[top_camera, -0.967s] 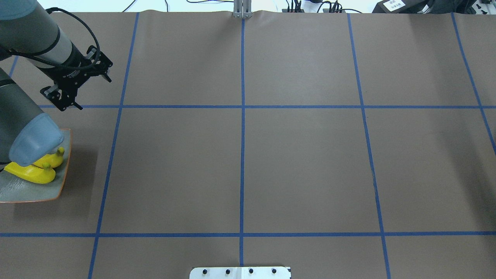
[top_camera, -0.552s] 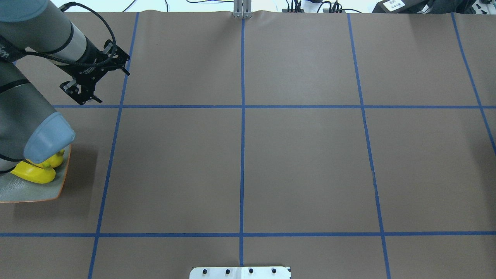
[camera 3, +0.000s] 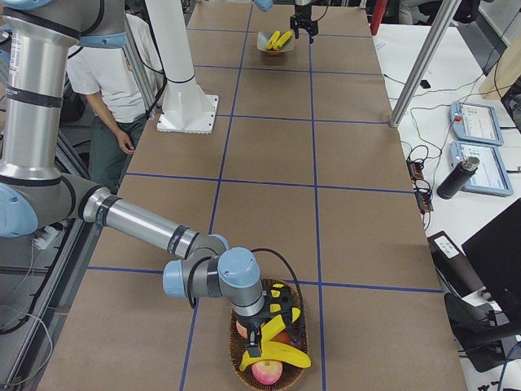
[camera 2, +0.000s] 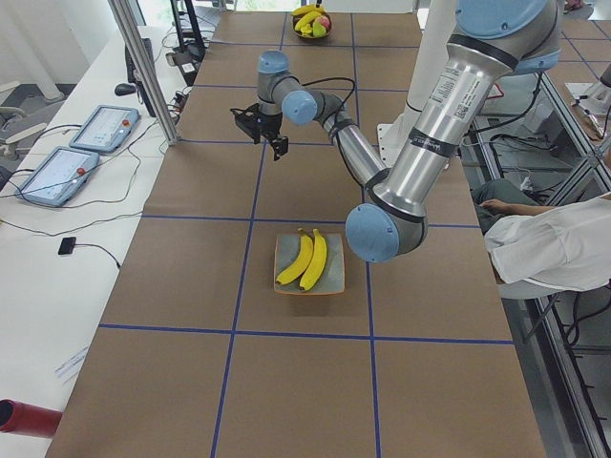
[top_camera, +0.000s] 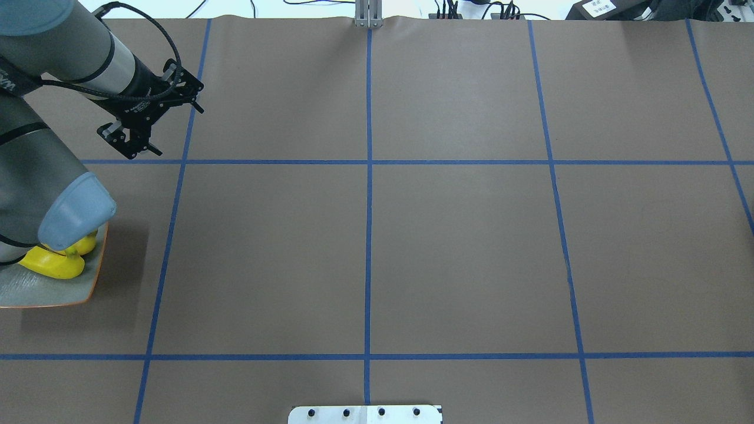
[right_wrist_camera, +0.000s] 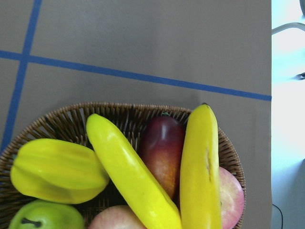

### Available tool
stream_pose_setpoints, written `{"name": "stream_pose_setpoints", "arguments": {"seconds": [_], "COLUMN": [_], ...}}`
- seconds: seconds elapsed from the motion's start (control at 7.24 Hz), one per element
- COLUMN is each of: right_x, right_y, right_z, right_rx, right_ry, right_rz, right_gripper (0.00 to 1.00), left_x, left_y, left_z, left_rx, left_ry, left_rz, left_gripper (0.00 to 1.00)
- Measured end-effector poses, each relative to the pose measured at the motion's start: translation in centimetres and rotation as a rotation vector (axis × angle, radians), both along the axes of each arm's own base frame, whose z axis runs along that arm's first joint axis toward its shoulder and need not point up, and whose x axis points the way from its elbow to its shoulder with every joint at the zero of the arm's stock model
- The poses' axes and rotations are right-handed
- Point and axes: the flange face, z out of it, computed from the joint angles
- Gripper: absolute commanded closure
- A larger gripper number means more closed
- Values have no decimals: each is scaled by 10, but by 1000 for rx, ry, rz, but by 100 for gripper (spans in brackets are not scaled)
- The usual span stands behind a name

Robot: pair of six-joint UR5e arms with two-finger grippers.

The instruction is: Transfer all bananas from basket to plate

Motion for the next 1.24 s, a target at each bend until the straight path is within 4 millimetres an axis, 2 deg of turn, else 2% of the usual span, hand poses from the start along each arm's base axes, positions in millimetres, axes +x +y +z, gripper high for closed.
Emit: {"name": "stream_pose_setpoints", "arguments": {"seconds": [0.55,0.97,1.1,1.24], "right_x": [0,0,0,0], "right_y": [10,9,8,6], "right_z": [31,42,47,51], "right_rx": [-9,-12,-18,-20], "right_ry": [4,3,0,-2], "right_rz": [-12,-10,-10,-10], "right_gripper": [18,21,25,42], "left_x": [-1,-1,-1,-1], "left_y": [1,2,2,2], "left_z": [0,3,4,4], "left_rx": [1,-2,-3,-3], "left_ry": [0,-3,-4,-3], "left_rz": [0,1,1,1], "left_gripper": [0,0,0,0]}}
